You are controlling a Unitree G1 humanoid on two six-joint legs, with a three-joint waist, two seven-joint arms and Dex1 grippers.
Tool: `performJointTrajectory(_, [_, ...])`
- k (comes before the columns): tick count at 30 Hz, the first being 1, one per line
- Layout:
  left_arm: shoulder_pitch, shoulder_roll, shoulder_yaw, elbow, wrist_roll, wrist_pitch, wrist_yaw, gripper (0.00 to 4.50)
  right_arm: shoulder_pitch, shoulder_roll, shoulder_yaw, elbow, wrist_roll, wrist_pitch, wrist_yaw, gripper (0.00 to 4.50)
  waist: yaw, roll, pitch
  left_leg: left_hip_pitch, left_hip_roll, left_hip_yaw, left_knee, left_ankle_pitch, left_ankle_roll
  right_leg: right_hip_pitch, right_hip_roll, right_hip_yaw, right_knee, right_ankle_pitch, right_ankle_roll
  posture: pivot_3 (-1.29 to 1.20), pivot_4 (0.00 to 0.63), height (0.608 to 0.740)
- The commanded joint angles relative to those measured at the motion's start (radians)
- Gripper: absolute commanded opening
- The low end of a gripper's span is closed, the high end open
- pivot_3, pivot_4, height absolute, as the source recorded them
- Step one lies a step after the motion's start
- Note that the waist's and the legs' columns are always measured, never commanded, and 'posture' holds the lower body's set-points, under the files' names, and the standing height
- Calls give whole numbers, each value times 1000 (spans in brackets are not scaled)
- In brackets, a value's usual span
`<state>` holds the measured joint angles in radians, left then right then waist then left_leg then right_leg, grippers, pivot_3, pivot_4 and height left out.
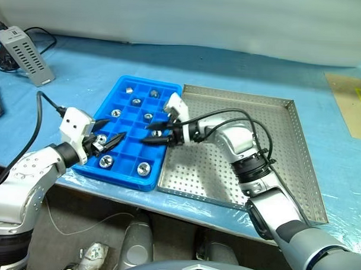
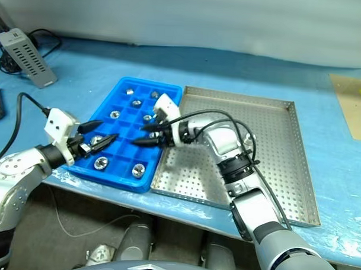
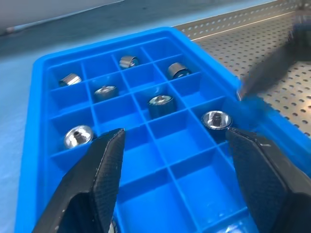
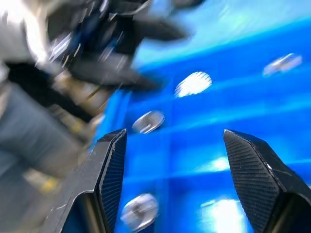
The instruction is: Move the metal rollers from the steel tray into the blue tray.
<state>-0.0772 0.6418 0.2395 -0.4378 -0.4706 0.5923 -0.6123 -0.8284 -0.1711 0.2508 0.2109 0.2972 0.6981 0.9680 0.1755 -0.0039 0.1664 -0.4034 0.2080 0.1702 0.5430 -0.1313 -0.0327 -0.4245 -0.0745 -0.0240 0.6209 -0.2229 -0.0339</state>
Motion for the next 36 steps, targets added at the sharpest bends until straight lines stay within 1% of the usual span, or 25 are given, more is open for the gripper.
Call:
performJointTrajectory(1, [-55,0,-38,35,17,-45,-26,3488,3,-15,-71,-40,2,-70,-60,3311,-6,0,0,0,0,0,0,1,-1,0,0,0,0,0,0,153,150,740])
performJointTrajectory(6, [-156,-2,-101,136,43,-88,-70,3488,32,-35,-109,8,-67,-176,-190,3311,-33,0,0,-1,-1,0,1,1,-2,0,0,0,1,0,0,75,150,740])
performJointTrajectory(13, [-212,-10,-138,192,61,-116,-104,3488,41,-32,-128,107,-111,-210,-294,3311,-82,0,0,0,0,0,2,1,-2,0,0,0,2,0,-1,41,150,740])
performJointTrajectory(15, [-223,-8,-138,200,60,-116,-114,3488,51,-25,-124,108,-104,-203,-289,3311,-83,0,0,0,0,0,2,1,-1,0,0,0,1,0,-1,41,150,740])
performJointTrajectory(18, [-255,-11,-122,209,46,-109,-118,3488,79,-21,-91,135,-134,-229,-288,3311,-83,0,0,0,0,0,2,1,-1,0,1,0,2,0,-1,38,150,740])
performJointTrajectory(22, [-297,9,-124,218,41,-105,-151,3488,84,11,-98,229,-139,-252,-301,3311,-82,0,0,-1,0,0,3,1,-1,0,0,0,2,1,-1,52,150,740])
performJointTrajectory(26, [-297,16,-122,232,48,-110,-167,3488,65,39,-110,299,-138,-291,-303,3311,-82,0,0,0,0,0,3,1,-1,0,0,0,2,1,-1,58,150,740])
performJointTrajectory(30, [-281,1,-127,215,48,-108,-162,3488,42,62,-108,372,-150,-332,-318,3311,-83,0,0,-1,0,0,3,1,-1,0,0,0,2,1,-1,62,150,740])
performJointTrajectory(36, [-267,-4,-123,207,49,-106,-155,3488,33,92,-88,416,-173,-361,-320,3311,-82,0,0,-1,0,0,3,1,-1,0,0,0,2,1,-1,67,150,740])
